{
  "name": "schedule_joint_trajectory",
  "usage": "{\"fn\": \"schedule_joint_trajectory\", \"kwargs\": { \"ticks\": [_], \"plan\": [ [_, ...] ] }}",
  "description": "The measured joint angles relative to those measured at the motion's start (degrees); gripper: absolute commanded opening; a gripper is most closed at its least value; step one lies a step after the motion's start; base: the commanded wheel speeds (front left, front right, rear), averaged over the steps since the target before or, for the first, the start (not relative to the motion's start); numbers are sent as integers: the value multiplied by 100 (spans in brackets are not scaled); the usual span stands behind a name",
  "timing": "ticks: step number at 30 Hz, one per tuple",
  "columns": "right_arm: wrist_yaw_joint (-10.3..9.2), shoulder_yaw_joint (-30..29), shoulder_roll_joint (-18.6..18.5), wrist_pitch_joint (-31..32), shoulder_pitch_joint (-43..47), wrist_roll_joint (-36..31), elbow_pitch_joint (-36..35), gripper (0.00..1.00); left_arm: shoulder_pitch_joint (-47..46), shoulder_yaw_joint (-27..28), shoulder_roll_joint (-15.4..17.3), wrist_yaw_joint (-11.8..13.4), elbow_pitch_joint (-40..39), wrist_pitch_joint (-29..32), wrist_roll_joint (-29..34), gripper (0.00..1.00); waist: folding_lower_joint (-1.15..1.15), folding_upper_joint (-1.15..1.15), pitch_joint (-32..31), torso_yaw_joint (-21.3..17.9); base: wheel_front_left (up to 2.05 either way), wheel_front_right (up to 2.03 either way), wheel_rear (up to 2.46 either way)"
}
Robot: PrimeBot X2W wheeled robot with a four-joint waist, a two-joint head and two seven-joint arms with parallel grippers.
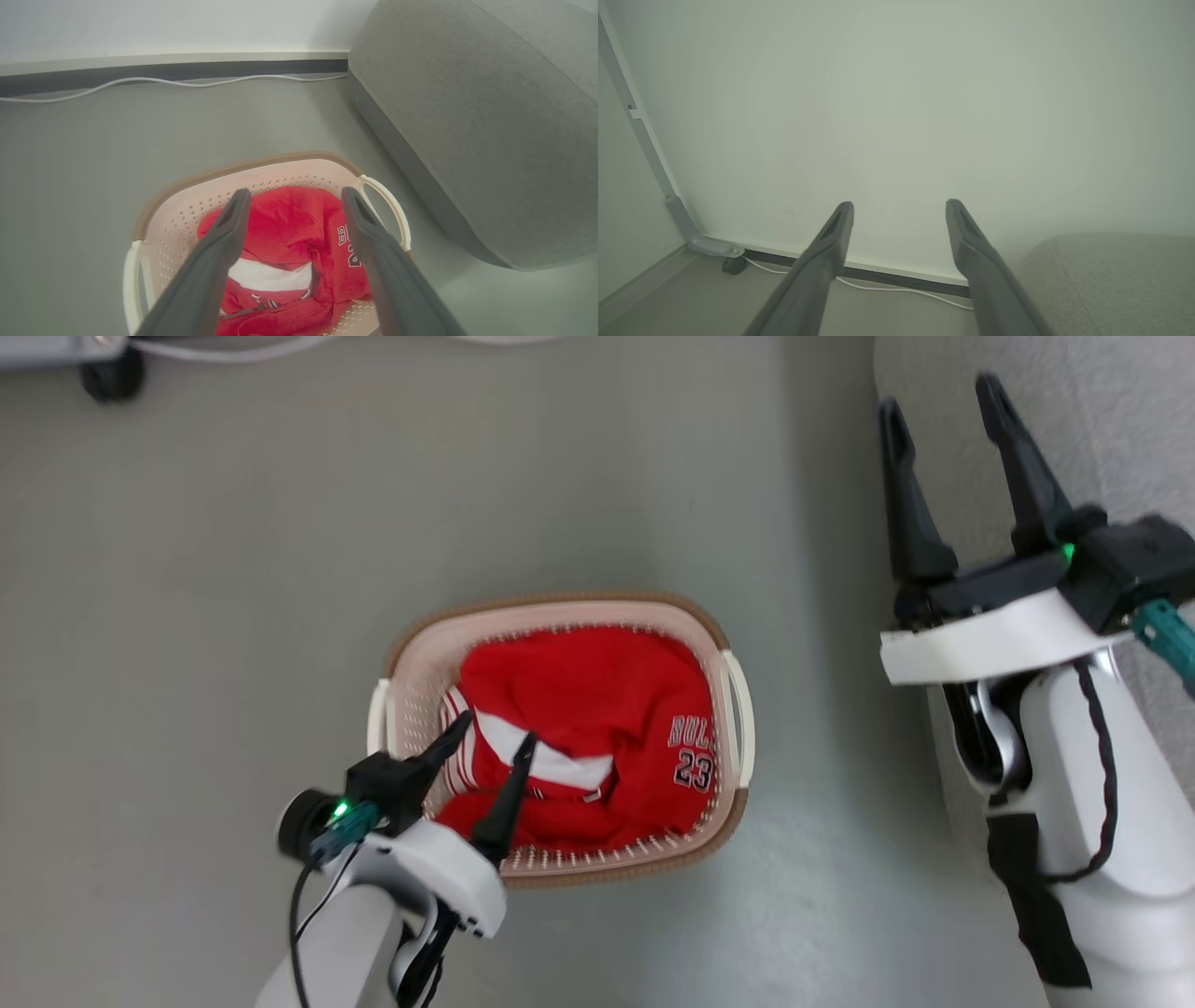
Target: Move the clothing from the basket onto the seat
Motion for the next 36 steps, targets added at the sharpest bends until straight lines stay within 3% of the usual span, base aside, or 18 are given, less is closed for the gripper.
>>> {"fn": "schedule_joint_trajectory", "kwargs": {
  "ticks": [10,18,25,36],
  "plan": [
    [0,337,-10,0,-890,170,-205,100,-1479,-1779,283,0,768,0,-690,100,0,0,1254,-307,0,0,0],
    [0,478,-10,0,-1265,368,-379,100,-2451,-2695,474,0,1358,-1,-896,100,0,0,2037,-581,0,0,0],
    [0,564,-10,0,-1385,649,-490,100,-3011,-2971,505,0,1930,-1,-872,100,0,0,2466,-893,0,0,0],
    [0,609,-3,0,-1431,1013,-712,100,-3502,-2866,605,3,2748,-1,-510,100,0,0,2984,-1313,0,0,0]
  ]
}}
